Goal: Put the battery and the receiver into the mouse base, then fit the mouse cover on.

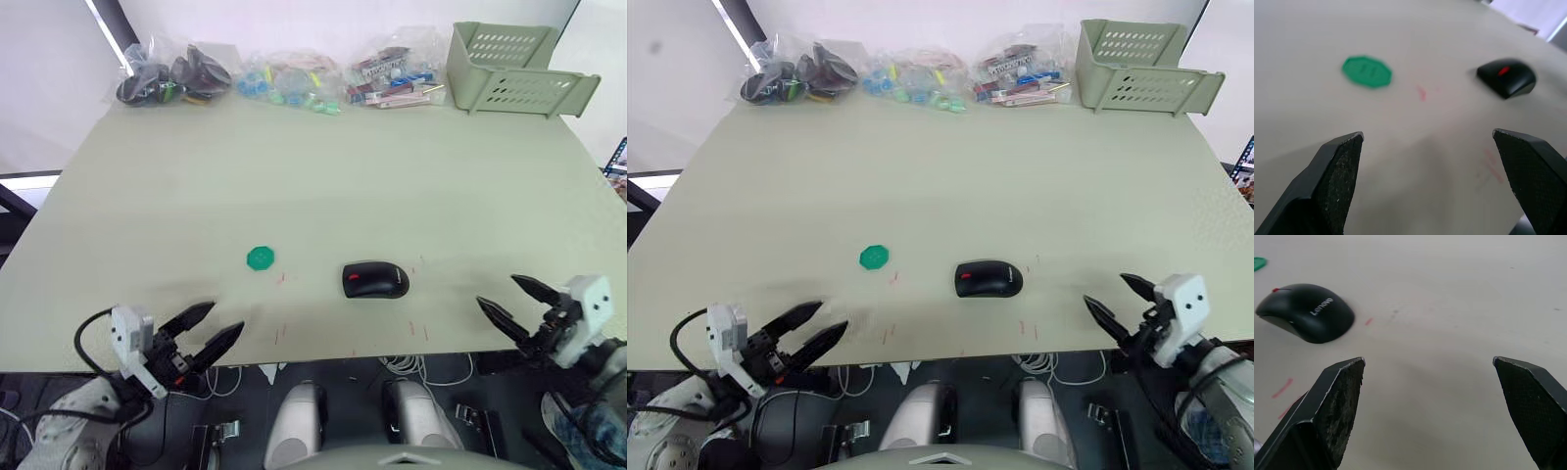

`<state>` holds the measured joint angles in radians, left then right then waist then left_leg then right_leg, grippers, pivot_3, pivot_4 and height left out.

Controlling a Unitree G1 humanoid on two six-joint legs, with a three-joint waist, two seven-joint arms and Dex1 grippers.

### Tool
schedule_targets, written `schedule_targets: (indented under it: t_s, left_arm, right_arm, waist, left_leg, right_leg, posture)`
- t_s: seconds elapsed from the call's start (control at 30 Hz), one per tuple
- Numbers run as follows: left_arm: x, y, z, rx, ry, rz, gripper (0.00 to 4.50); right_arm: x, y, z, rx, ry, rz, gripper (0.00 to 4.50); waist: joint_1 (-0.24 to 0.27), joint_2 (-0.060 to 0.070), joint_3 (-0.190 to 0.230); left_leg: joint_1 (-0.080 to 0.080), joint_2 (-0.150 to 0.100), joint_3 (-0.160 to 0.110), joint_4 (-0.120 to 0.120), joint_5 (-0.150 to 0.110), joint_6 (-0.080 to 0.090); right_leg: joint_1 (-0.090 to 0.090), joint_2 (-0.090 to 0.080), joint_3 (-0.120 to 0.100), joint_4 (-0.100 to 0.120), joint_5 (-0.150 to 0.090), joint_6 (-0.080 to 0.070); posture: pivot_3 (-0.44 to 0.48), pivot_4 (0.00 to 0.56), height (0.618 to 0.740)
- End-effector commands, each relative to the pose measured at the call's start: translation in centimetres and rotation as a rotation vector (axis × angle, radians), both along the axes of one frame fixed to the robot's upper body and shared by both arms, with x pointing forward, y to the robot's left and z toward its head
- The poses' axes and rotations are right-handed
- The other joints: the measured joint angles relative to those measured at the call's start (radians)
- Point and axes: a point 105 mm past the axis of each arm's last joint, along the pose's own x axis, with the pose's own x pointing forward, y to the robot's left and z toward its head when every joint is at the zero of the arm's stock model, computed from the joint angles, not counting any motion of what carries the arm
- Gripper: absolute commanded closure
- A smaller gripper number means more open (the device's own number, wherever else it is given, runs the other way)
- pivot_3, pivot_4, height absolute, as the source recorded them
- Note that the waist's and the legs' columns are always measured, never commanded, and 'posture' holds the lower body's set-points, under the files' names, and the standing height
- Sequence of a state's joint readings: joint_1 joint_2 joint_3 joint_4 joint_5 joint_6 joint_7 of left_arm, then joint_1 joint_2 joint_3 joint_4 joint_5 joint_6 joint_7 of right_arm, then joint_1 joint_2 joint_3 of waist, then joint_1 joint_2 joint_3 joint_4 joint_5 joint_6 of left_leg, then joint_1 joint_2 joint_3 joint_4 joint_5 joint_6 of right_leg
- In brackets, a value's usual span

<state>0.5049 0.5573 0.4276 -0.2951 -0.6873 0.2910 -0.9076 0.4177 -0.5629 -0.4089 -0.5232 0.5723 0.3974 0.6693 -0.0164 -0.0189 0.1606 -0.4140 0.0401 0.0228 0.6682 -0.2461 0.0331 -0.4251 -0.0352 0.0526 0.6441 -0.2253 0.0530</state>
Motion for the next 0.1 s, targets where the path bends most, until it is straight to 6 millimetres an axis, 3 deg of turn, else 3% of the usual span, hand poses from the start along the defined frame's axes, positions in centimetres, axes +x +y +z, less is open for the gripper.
schedule_targets:
  t_s: [0.03,0.1]
  left_arm:
    - [0.28,0.49,0.78,0.040,-0.022,0.029,0.00]
    - [0.48,0.70,0.39,0.067,-0.002,0.034,0.00]
  right_arm:
    - [-0.03,-0.64,1.53,-0.001,-0.044,-0.012,0.11]
    - [0.02,-0.75,1.42,-0.002,-0.039,-0.011,0.11]
  waist:
    - [0.001,0.000,0.000]
    - [0.003,0.000,0.000]
  left_leg:
    - [0.000,0.000,0.000,0.000,0.000,0.000]
    - [0.000,0.000,-0.001,0.000,0.000,0.000]
  right_leg:
    - [-0.001,0.000,0.000,0.000,0.000,0.000]
    - [-0.001,0.000,-0.001,0.000,0.000,0.000]
  posture:
    - [0.000,0.150,0.740]
    - [0.000,0.150,0.740]
